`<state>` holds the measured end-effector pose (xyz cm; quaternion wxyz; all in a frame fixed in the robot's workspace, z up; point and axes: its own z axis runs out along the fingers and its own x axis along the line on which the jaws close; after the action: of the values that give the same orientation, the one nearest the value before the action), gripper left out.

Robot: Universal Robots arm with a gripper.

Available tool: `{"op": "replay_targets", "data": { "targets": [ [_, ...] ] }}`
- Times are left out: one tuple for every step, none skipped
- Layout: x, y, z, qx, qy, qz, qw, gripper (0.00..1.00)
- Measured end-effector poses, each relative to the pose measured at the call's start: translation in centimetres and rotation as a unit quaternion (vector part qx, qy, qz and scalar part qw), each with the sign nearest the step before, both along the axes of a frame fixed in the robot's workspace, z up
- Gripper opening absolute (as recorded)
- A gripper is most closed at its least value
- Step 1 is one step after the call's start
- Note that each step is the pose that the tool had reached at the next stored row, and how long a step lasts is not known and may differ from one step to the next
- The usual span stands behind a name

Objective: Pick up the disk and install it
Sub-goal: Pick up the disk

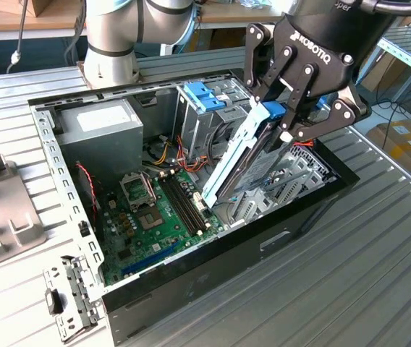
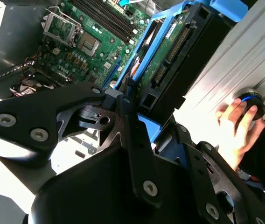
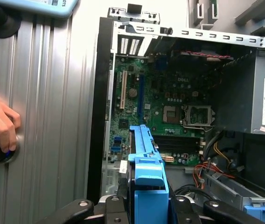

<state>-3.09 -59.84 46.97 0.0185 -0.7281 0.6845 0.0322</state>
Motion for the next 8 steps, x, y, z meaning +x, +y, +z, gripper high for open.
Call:
{"op": "replay_targets", "data": {
  "targets": [
    [0.04,-0.08,-0.01,0.0001,0.0002,0.000,1.00000,0.37],
    [0.08,-0.21,-0.01,0.0001,0.0004,0.000,1.00000,0.37],
    [0.09,-0.27,-0.01,0.0001,0.0005,0.000,1.00000,0.37],
    [0.11,-0.32,-0.02,0.0001,0.0005,0.000,1.00000,0.37],
    [0.13,-0.38,-0.01,0.0001,0.0006,0.000,1.00000,0.37],
    [0.14,-0.42,-0.01,0.0001,0.0006,0.000,1.00000,0.37],
    [0.17,-0.48,-0.02,0.0001,0.0006,0.000,1.00000,0.37],
    [0.18,-0.52,-0.02,0.0001,0.0007,0.000,1.00000,0.37]
  ]
}}
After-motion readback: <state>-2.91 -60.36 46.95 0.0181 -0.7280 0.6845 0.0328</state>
